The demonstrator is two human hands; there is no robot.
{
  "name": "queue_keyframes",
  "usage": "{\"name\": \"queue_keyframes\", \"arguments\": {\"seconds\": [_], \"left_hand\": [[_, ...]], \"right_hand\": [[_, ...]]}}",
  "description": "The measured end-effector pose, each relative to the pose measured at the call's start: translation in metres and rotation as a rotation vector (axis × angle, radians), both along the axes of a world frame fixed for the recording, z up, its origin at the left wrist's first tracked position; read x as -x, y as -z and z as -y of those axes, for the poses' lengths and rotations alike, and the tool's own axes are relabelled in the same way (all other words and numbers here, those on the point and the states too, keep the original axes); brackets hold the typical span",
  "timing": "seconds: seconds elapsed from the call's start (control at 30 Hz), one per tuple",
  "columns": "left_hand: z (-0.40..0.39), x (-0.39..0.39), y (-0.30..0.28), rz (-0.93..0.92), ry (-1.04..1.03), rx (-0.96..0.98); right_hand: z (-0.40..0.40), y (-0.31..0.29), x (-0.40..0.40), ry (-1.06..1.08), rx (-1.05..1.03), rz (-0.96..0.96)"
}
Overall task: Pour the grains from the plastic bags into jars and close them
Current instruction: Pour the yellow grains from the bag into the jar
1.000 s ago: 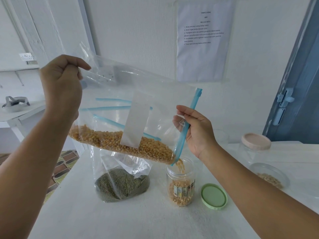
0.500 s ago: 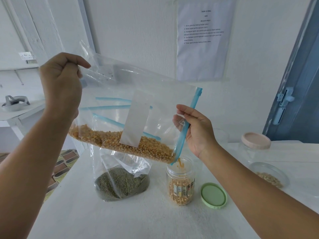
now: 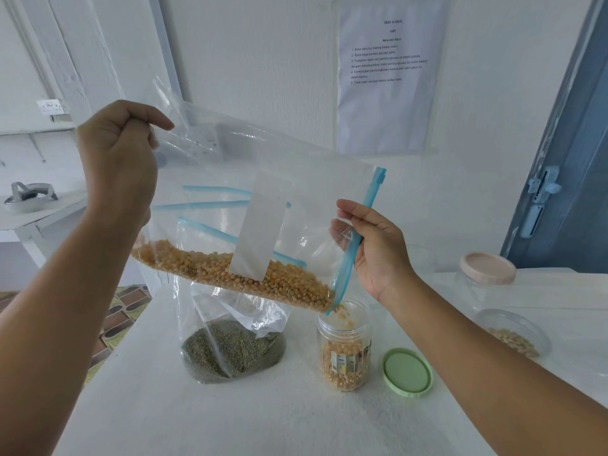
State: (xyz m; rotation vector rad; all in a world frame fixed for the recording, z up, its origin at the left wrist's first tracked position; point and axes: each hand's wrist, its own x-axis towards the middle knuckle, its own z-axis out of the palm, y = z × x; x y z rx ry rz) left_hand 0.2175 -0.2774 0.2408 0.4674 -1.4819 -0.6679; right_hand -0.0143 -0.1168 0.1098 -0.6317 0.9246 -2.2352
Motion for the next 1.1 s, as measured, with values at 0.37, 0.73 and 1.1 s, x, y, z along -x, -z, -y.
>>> {"name": "queue_keyframes", "arguments": {"seconds": [0.37,0.73,1.1], "left_hand": [[-0.0024,-0.0018,0.0005,0.000,0.005,0.007],[-0.0043,-0.0016,-0.0032,-0.003,0.003,0.012],[-0.0036,-0.0019,-0.0027,0.006,0.003,-0.001]], "right_hand": [[-0.0013,-0.0011,-0.0014,0.000,-0.007,-0.006],[-0.0010,-0.0024,-0.0014,0.002,-0.004,-0.014],[-0.0018,-0.0018,-0.0018,-0.002,0.003,-0.002]]}}
